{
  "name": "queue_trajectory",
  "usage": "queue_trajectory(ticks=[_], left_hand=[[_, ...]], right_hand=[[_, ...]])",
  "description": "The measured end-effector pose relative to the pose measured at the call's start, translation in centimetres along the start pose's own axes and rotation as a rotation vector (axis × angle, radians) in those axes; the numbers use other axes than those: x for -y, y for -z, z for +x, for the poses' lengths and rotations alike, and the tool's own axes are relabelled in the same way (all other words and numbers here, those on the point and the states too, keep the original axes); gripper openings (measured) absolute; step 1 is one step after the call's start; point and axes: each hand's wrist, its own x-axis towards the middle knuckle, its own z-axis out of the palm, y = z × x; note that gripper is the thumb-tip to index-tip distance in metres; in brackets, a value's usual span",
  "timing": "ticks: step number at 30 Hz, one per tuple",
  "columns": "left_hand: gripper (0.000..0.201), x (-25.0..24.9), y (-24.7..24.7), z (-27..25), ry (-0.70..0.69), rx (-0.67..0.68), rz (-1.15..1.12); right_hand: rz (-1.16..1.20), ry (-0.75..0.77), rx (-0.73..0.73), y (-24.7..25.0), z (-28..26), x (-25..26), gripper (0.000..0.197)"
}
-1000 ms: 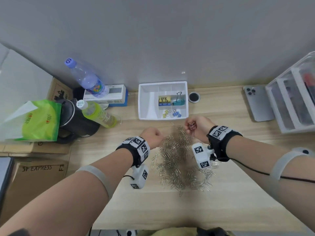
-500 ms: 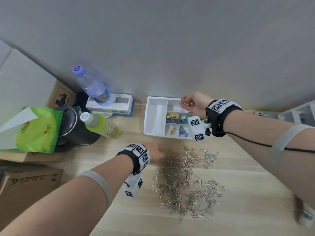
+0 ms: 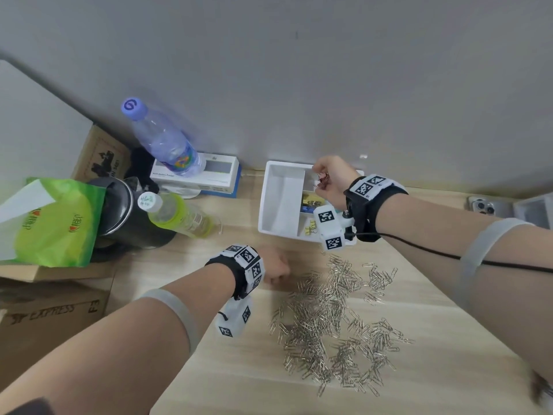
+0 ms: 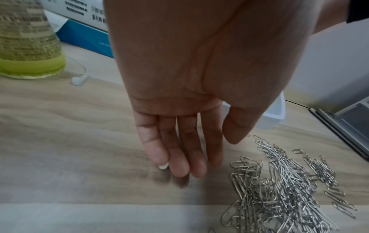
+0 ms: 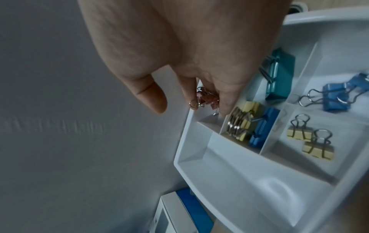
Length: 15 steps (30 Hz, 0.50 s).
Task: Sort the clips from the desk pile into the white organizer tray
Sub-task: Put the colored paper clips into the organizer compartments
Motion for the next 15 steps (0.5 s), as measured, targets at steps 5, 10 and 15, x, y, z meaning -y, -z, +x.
queue_trajectory(ticks=[5,10,15], left_hand=[[0.023,-0.5,0.2,-0.6,-0.020,-0.025,-0.005],[0.027,-0.6,0.3,-1.7,-0.024,-0.056,0.006],[0.024,-0.8,0.1,-3.1,-0.020,-0.082,0.078]], right_hand=[[0.030,0.002,0.003,0.0,-0.7,0.0,0.004],[-0.047,0.079,-0.008,0.1,-1.8,0.0,0.014],[-0.154,0.365,-0.167,2.3,-3.4,0.0,0.017]])
